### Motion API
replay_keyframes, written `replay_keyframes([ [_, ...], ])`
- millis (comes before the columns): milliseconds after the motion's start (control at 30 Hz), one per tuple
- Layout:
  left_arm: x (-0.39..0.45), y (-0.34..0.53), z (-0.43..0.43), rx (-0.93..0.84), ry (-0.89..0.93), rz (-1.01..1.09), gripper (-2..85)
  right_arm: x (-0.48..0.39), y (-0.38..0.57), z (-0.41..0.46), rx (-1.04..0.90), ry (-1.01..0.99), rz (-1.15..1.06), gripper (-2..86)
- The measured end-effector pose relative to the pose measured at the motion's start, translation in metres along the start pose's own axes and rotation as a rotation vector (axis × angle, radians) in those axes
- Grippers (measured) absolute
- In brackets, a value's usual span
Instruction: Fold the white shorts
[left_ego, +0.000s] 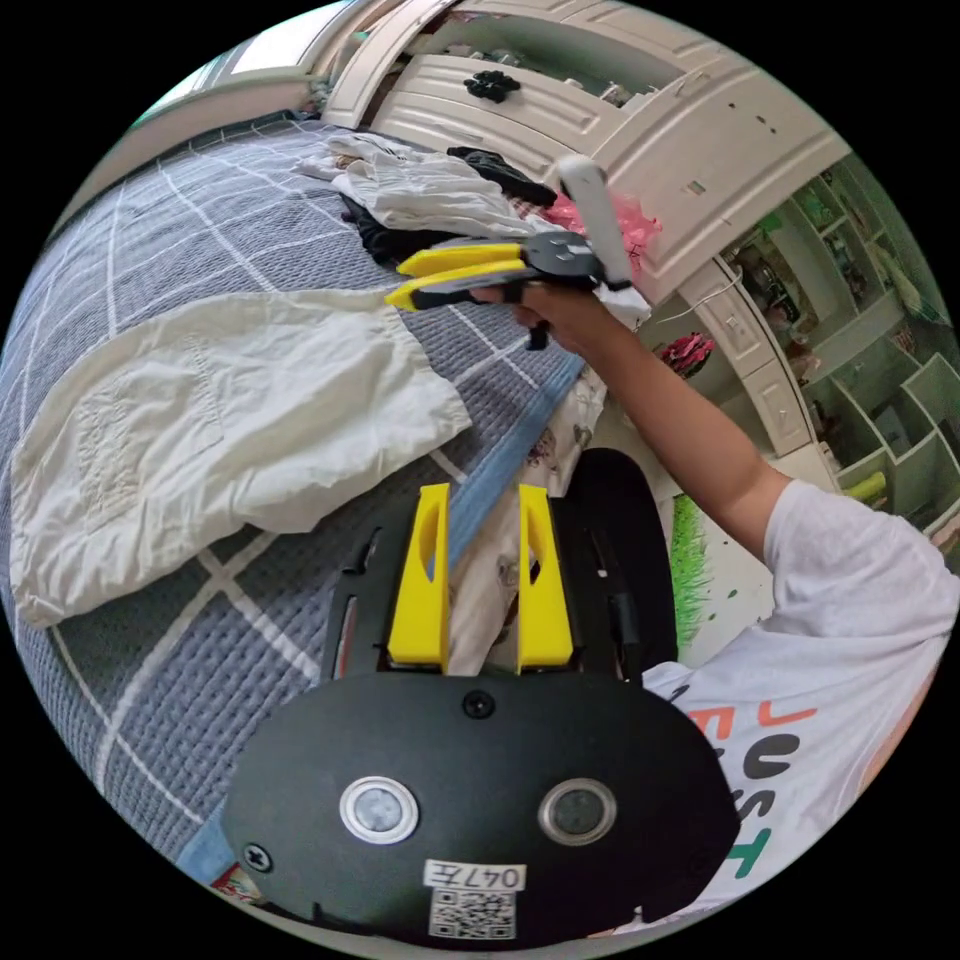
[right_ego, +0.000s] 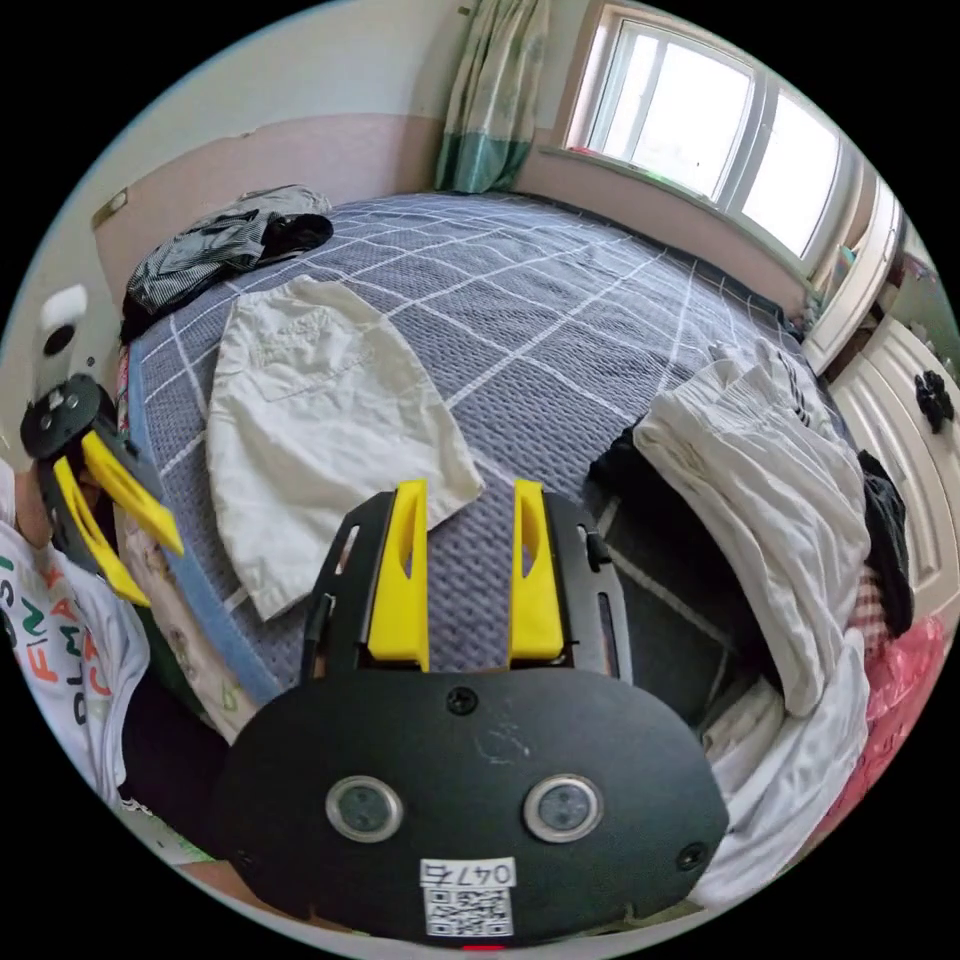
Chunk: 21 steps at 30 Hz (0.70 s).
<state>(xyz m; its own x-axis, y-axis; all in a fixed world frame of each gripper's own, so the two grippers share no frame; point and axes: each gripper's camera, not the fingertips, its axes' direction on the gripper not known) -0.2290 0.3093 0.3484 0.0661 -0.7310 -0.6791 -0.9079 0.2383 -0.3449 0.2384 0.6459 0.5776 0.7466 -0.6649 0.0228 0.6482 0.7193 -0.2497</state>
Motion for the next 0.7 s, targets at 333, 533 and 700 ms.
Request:
replay_keyframes([
  [333, 0.023, 0.016, 0.022, 0.030, -0.258, 0.089, 8.1, -0.031, -0.040, 0.042, -0.059, 0.008, -0.101, 2.5],
  [533, 0.027, 0.021, 0.040, 0.066, -0.416, 0.125, 9.9, -0.080, -0.060, 0.040, -0.101, 0.225, -0.317, 0.6],
  [700, 0.029, 0.029, 0.055, 0.105, -0.498, 0.212, 16.1, -0.065, -0.093, 0.013, -0.095, 0.096, -0.206, 0.5],
])
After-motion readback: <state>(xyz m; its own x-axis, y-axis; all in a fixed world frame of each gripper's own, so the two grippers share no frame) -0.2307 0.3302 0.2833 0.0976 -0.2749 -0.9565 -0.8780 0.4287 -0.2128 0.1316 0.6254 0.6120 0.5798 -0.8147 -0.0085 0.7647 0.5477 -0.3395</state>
